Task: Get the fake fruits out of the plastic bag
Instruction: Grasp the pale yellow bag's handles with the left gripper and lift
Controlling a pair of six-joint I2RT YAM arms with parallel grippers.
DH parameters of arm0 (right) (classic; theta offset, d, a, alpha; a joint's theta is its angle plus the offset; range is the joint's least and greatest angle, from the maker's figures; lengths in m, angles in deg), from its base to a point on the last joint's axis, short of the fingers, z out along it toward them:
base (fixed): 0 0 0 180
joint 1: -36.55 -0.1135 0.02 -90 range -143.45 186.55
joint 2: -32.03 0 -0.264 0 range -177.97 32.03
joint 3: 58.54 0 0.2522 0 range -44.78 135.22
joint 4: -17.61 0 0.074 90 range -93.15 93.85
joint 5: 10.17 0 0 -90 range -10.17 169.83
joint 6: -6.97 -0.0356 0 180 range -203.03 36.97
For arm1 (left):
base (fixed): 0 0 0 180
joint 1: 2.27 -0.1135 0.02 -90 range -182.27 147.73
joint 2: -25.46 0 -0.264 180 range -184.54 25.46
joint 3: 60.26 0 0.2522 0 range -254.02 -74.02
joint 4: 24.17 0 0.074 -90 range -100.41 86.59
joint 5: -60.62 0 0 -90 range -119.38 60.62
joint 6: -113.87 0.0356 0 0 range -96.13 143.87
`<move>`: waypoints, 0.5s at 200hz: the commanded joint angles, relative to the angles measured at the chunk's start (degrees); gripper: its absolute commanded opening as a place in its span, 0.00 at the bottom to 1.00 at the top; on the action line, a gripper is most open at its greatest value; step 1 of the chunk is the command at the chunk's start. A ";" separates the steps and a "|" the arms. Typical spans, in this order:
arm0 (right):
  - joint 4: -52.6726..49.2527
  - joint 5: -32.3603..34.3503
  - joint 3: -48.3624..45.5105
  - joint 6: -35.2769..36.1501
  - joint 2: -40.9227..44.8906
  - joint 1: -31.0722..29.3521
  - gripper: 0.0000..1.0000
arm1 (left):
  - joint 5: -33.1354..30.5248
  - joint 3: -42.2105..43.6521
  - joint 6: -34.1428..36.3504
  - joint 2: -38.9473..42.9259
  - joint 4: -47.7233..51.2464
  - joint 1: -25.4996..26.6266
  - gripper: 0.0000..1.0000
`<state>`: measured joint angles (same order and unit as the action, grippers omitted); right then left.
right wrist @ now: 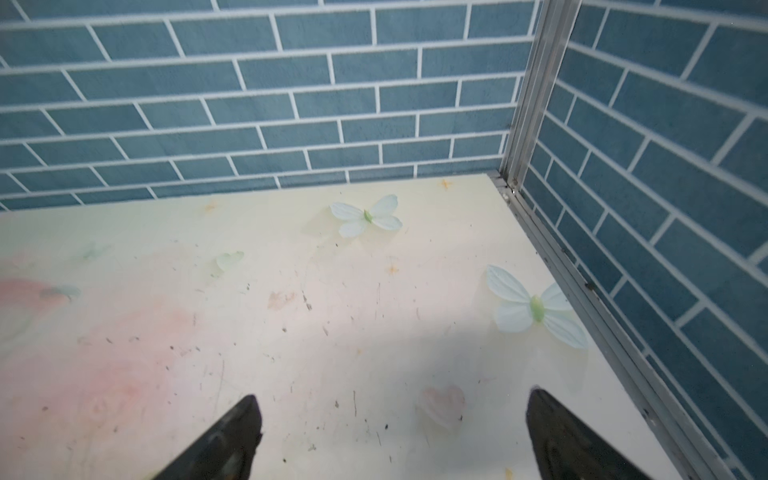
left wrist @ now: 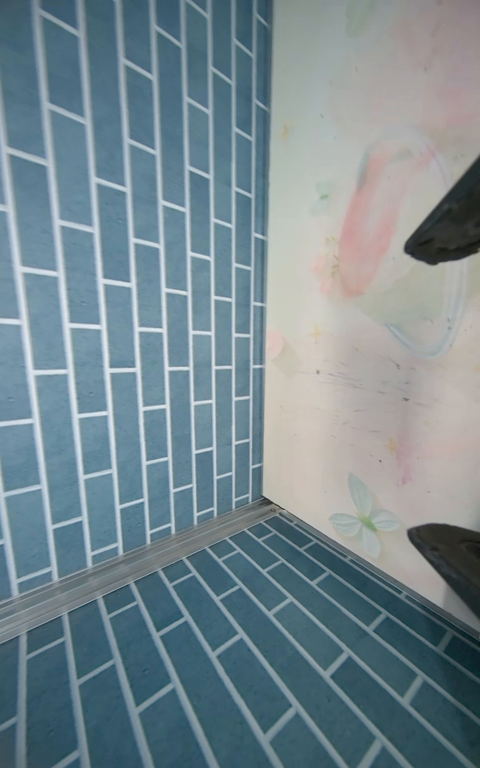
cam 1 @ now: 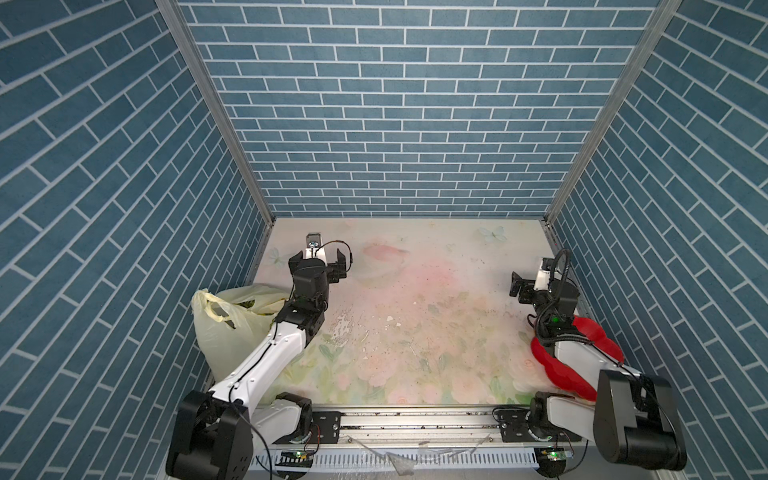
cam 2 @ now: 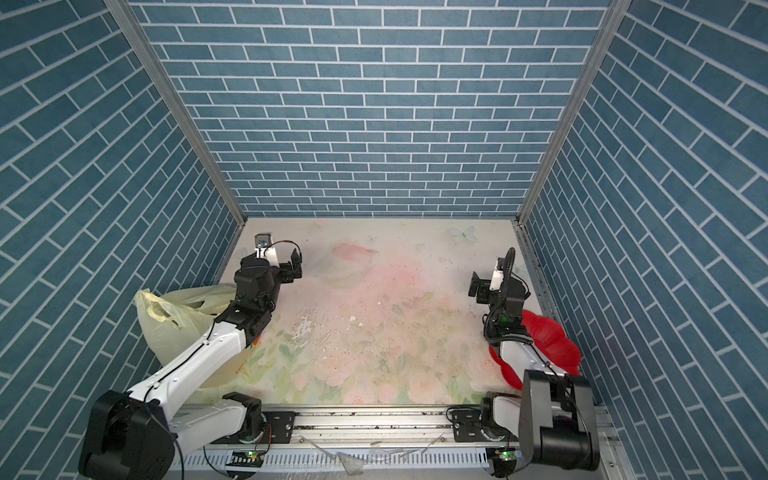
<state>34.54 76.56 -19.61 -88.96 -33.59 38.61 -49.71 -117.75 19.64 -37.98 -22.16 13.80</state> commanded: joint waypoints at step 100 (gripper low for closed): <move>-32.47 -14.17 20.09 -22.15 1.77 -0.12 0.98 | -4.67 -36.83 -26.17 15.90 71.56 -2.06 0.99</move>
<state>6.98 67.47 -2.01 -107.76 -30.05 38.57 -51.64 -149.86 -0.80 -21.18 29.32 12.05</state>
